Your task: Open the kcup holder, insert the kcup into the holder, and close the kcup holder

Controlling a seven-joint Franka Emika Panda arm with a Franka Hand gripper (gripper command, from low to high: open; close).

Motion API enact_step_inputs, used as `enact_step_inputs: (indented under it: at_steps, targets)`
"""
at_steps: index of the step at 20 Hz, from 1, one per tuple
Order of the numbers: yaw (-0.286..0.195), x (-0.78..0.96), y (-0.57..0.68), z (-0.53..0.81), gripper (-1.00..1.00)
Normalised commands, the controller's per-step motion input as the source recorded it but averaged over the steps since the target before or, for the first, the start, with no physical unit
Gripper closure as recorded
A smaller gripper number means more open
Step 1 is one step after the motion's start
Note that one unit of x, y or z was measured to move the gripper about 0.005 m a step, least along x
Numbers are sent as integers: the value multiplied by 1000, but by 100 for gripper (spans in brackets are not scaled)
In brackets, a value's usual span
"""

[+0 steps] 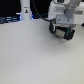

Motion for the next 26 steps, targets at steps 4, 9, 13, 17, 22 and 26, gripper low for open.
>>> enact_step_inputs:
  at_steps: [4, 9, 13, 17, 22, 26]
  targets:
    - [123, -626, 455, 0, -100]
    - [125, -616, 449, 0, -100]
    - [126, -603, 446, 0, -100]
    - [79, -402, 483, 271, -100]
    - [0, -5, 324, 918, -100]
    - [-3, 7, 71, 464, -100]
